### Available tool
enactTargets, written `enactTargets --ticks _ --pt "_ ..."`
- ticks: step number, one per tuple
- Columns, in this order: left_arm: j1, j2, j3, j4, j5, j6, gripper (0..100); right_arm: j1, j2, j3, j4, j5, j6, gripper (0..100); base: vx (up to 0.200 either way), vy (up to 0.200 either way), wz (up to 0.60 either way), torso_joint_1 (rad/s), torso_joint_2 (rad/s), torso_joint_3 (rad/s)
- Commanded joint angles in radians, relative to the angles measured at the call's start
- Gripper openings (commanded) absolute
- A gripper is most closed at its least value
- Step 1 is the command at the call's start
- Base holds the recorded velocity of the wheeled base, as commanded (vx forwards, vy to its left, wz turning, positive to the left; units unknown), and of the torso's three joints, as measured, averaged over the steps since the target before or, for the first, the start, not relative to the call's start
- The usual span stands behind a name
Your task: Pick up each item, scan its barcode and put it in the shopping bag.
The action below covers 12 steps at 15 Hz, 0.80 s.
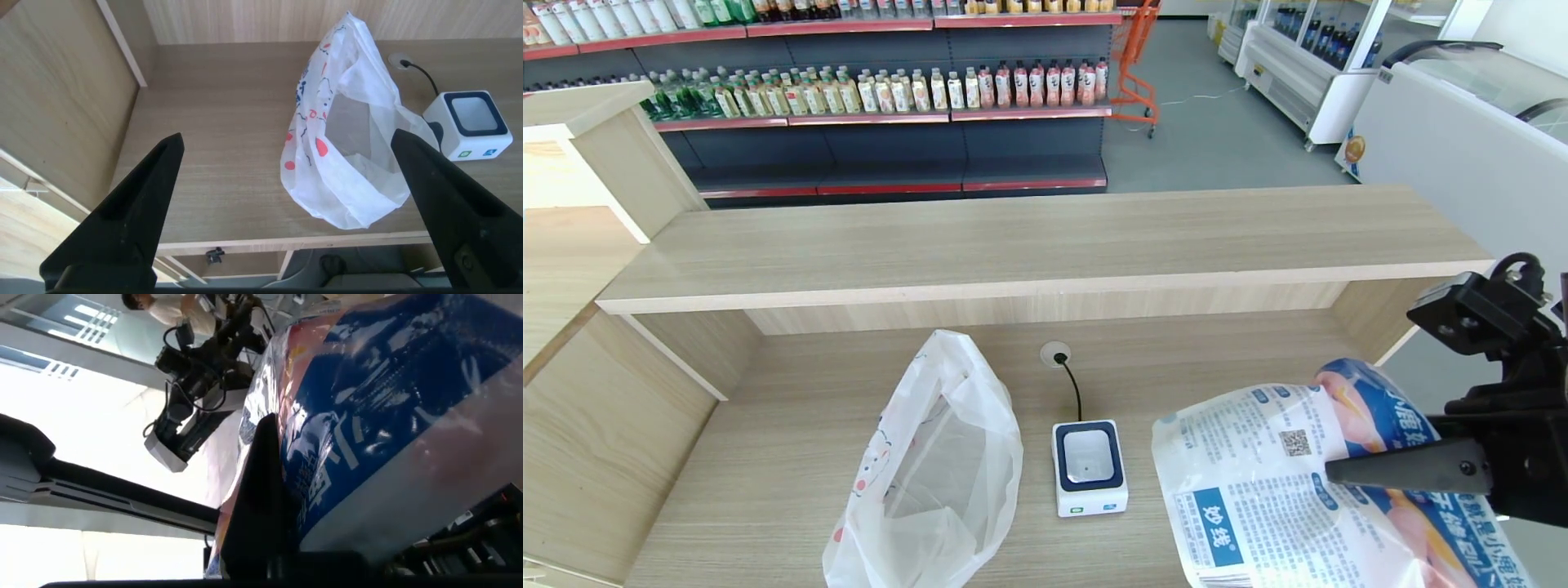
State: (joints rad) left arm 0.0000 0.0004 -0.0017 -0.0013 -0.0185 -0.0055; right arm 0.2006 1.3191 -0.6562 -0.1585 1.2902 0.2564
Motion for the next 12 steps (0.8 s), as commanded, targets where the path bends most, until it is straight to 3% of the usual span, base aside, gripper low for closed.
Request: enactTargets --ticks 1,4,7,10,12 --pt "0.0 0.0 0.0 0.0 0.0 -0.001 100 0.003 0.006 0.0 -0.003 0.0 0.0 0 0.0 0.0 0.0 0.0 0.0 0.0" --pt "0.0 0.0 0.0 0.0 0.0 -0.001 100 0.006 0.017 0.004 -0.035 -0.002 -0.008 0 0.0 0.0 0.0 0.0 0.0 0.0" --pt "0.0 0.0 0.0 0.0 0.0 -0.001 100 0.002 0.107 0.041 -0.151 -0.118 -0.27 0 0.0 0.0 0.0 0.0 0.0 0.0" --pt "0.0 0.0 0.0 0.0 0.0 -0.001 100 -0.056 0.351 0.027 -0.199 -0.184 -0.916 0 0.0 0.0 0.0 0.0 0.0 0.0" --pt "0.0 0.0 0.0 0.001 0.0 -0.001 100 -0.081 0.474 0.0 -0.204 -0.186 -1.217 0 0.0 0.0 0.0 0.0 0.0 0.0"
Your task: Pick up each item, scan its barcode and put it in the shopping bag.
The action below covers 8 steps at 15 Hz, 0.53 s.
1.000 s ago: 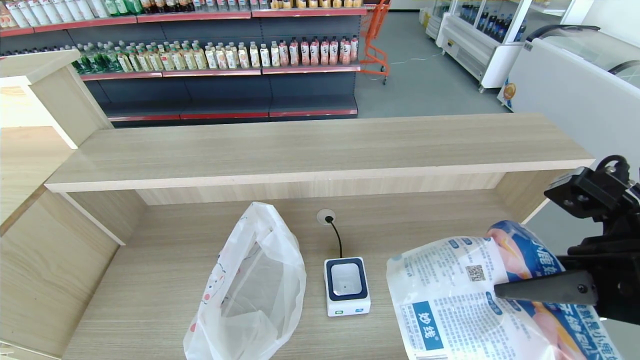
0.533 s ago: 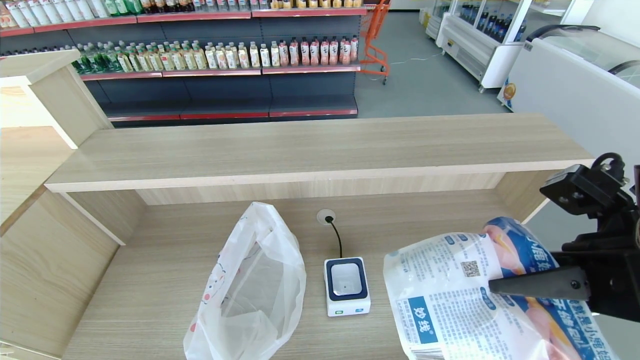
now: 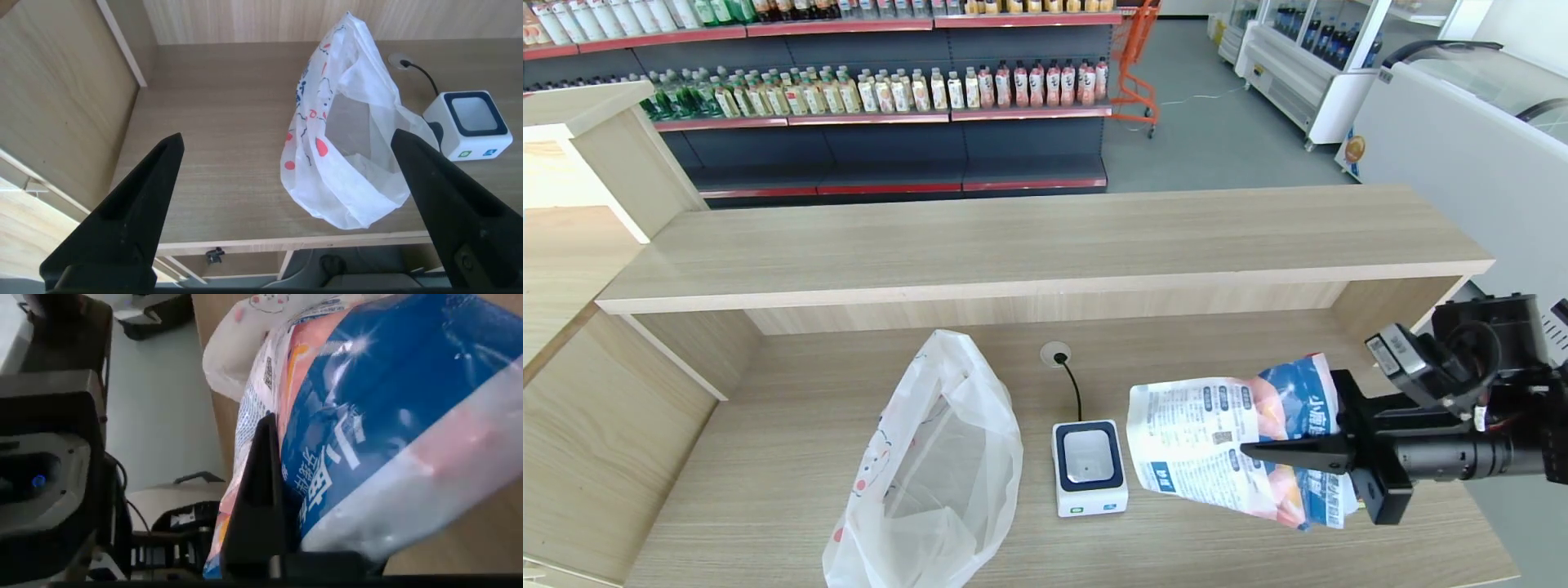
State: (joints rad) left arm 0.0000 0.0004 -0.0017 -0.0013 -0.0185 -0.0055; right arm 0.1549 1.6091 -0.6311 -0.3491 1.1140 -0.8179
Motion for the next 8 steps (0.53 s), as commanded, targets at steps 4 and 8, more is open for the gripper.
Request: enactTargets --ticks 4,8 --pt "0.0 0.0 0.0 0.0 0.0 -0.001 100 -0.048 0.362 -0.131 -0.074 -0.003 -0.392 0 0.0 0.0 0.0 0.0 0.0 0.0" --pt "0.0 0.0 0.0 0.0 0.0 -0.001 100 -0.003 0.469 -0.214 -0.188 -0.002 -0.403 0 0.0 0.0 0.0 0.0 0.0 0.0"
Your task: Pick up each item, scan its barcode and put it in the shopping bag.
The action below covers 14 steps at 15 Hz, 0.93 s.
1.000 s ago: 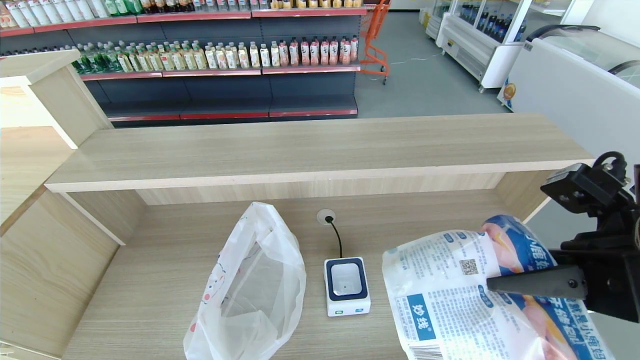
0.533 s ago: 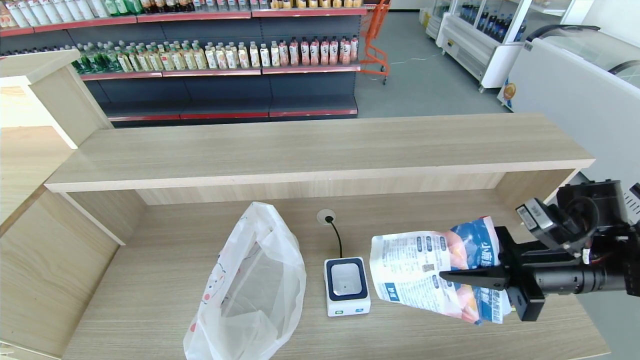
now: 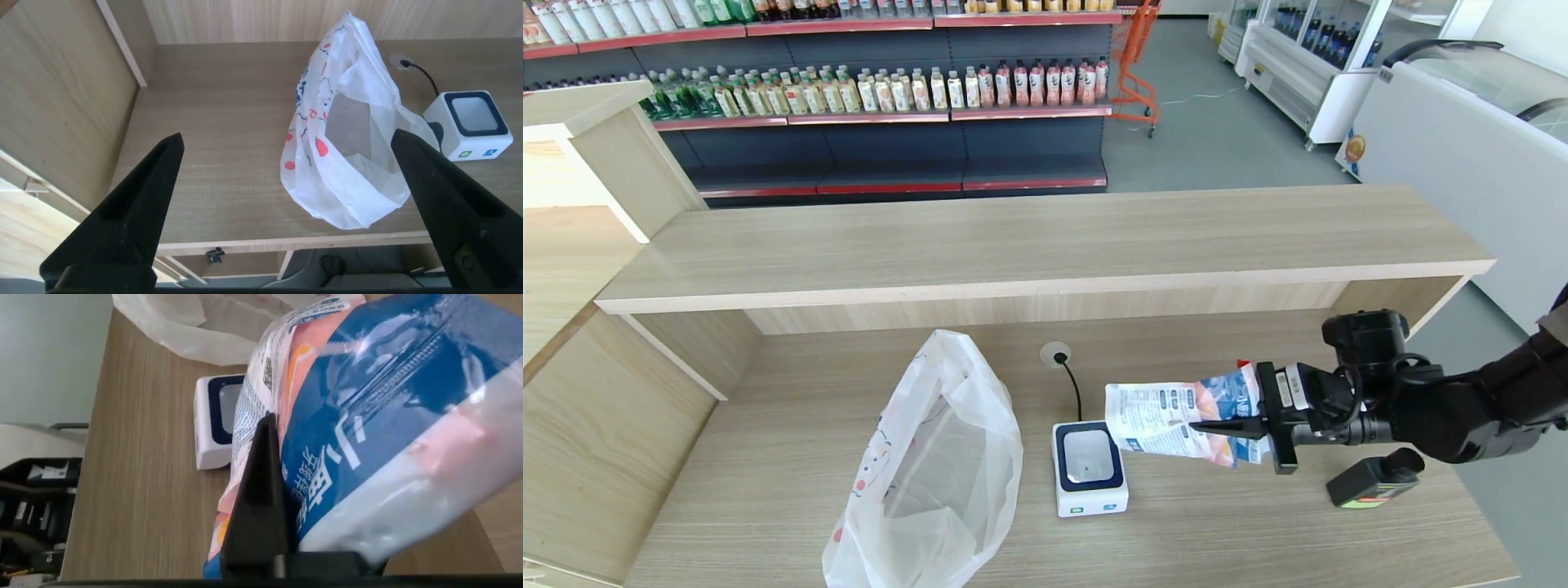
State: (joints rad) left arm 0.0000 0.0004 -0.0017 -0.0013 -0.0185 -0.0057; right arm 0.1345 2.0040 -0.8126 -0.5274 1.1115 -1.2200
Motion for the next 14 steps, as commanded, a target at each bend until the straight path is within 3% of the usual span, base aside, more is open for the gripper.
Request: enactTargets --ticks 1,14 --pt "0.0 0.0 0.0 0.0 0.0 0.0 100 0.031 0.094 -0.056 -0.009 0.002 -0.001 0 0.0 0.0 0.0 0.0 0.0 0.0" --pt "0.0 0.0 0.0 0.0 0.0 0.0 100 0.102 0.225 -0.12 -0.149 0.018 -0.029 0 0.0 0.0 0.0 0.0 0.0 0.0"
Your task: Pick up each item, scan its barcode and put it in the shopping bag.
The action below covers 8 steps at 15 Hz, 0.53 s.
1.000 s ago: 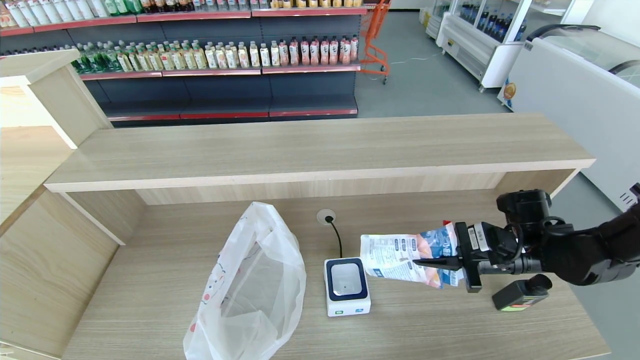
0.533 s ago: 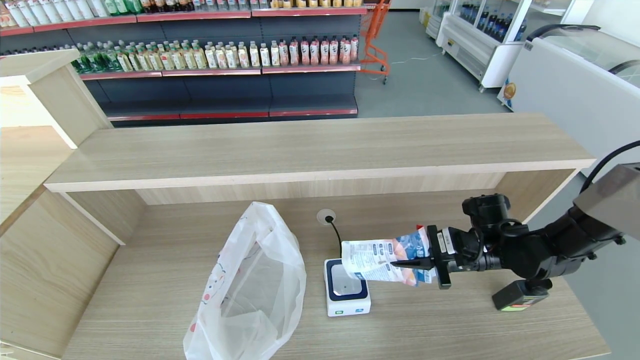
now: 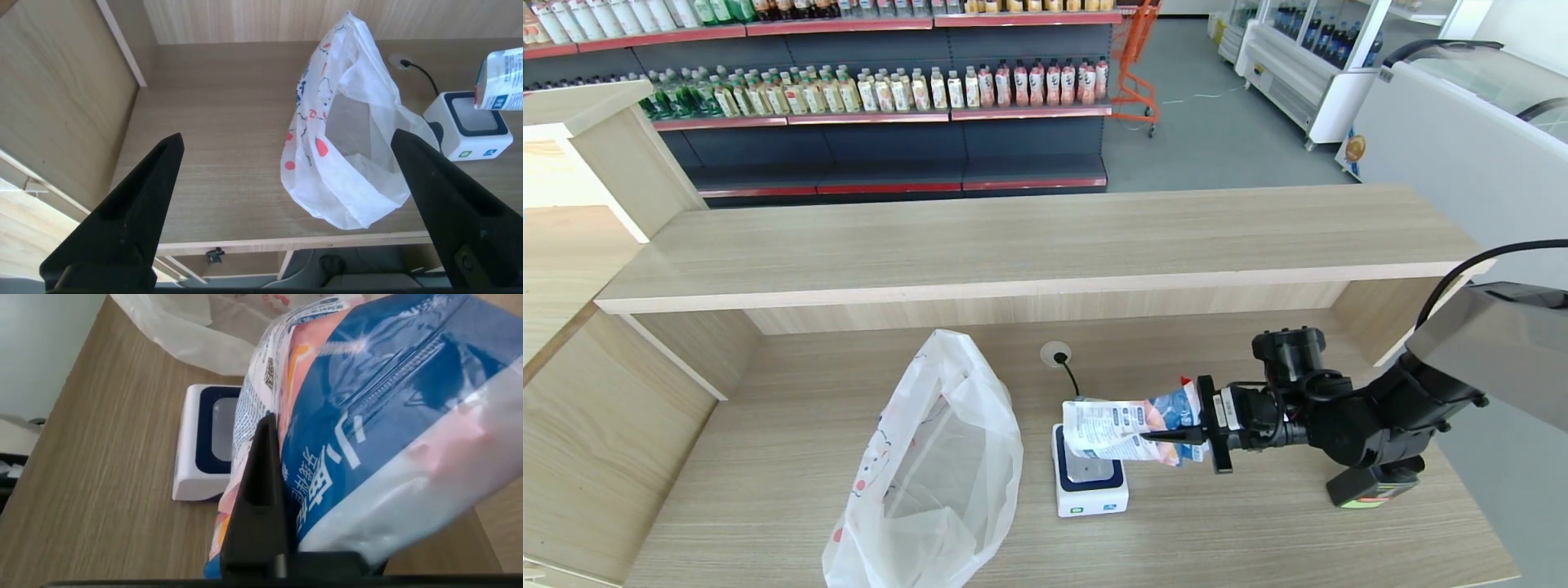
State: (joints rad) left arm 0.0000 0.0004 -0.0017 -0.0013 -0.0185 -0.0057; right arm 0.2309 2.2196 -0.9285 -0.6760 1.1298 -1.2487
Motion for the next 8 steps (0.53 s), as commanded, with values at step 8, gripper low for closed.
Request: enactTargets --ticks 8 --pt "0.0 0.0 0.0 0.0 0.0 0.0 100 0.018 0.035 -0.041 -0.017 -0.002 0.003 0 0.0 0.0 0.0 0.0 0.0 0.0"
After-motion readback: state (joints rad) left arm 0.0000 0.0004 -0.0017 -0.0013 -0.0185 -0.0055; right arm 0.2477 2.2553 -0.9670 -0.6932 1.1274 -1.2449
